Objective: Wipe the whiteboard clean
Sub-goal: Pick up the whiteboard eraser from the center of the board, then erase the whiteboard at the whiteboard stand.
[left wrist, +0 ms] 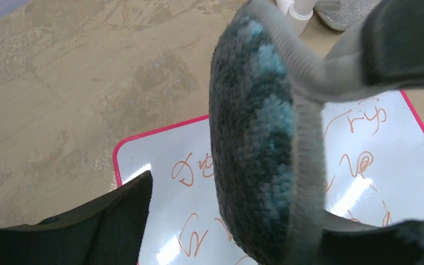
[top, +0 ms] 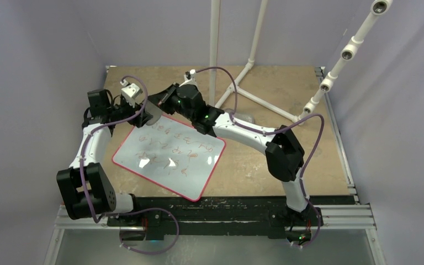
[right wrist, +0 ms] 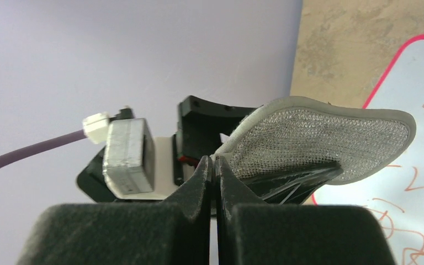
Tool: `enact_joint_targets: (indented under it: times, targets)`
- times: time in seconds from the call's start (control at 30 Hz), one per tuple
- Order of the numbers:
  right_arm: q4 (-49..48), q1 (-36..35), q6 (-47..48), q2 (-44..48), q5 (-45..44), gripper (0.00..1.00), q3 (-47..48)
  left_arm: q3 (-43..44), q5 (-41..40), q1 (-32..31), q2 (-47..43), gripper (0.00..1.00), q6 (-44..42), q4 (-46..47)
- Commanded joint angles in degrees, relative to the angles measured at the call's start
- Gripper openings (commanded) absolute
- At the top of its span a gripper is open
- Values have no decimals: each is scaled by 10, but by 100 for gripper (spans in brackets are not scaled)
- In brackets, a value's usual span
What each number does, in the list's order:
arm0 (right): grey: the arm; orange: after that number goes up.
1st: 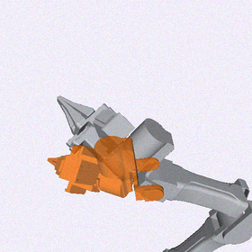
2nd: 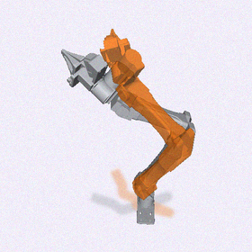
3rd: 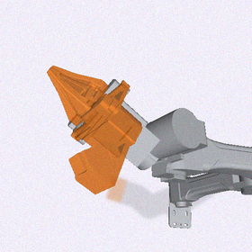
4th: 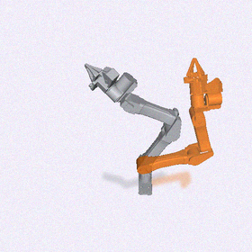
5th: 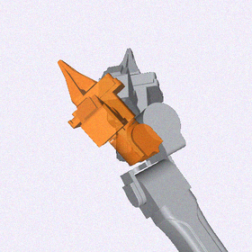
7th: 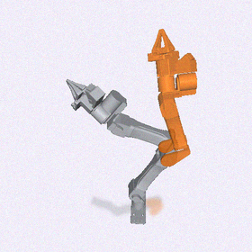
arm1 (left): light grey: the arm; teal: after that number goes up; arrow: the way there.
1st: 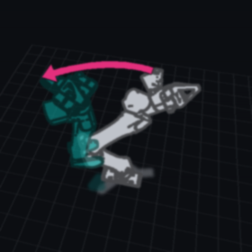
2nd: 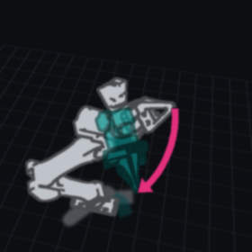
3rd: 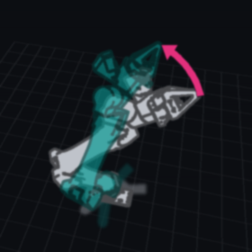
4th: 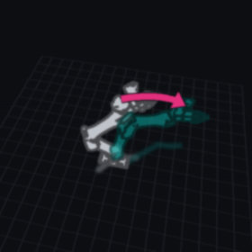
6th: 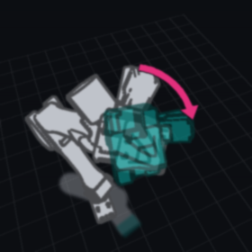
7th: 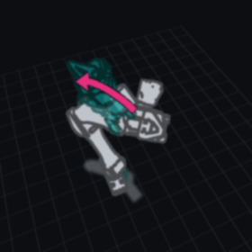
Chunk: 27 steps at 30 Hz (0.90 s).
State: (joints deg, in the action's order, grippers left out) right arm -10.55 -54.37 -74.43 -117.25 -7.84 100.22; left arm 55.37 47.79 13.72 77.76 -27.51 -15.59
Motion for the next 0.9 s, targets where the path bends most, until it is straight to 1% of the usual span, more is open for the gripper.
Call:
enact_joint_targets:
  times: [0.0,0.07,0.13,0.17,0.2,0.23,0.27,0.33,0.4,0.47,0.5,0.57,0.7,0.77,0.87]
  targets:
    - [-45,-1,-19,42,18,0,-19,18,22,-2,-2,58,-20,-15]
    - [-45,-1,-21,47,21,0,-25,25,29,-2,-2,43,-15,-16]
    - [-43,-1,-21,55,23,0,-37,34,34,-2,-4,18,-12,-16]
    - [-39,-1,-21,61,25,0,-45,36,33,-2,-5,7,-10,-13]
    - [-31,-1,-21,66,30,0,-53,39,31,-2,-5,0,-16,-16]
    - [-21,-1,-16,73,39,0,-61,43,26,-2,-5,0,-40,-25]
    - [-16,1,-9,80,40,3,-71,45,19,-2,-5,0,-64,-35]
    - [-12,4,-5,96,40,28,-99,40,-5,-2,-12,0,-121,-37]
    - [-26,6,3,107,54,50,-124,24,-30,-2,-32,0,-185,-24]
    - [-26,7,21,106,73,64,-121,3,-49,-3,-53,0,-234,2]
    - [-26,7,27,104,77,69,-116,-3,-54,-2,-60,0,-254,13]
    - [-36,9,31,100,93,73,-109,-6,-55,-2,-71,0,-296,17]
    - [-67,12,13,79,134,73,-92,-22,-55,-5,-92,0,-333,45]
    - [-74,12,6,68,140,72,-81,-31,-56,-7,-101,0,-343,59]
    - [-93,12,-6,52,140,68,-66,-40,-58,-12,-108,0,-365,52]
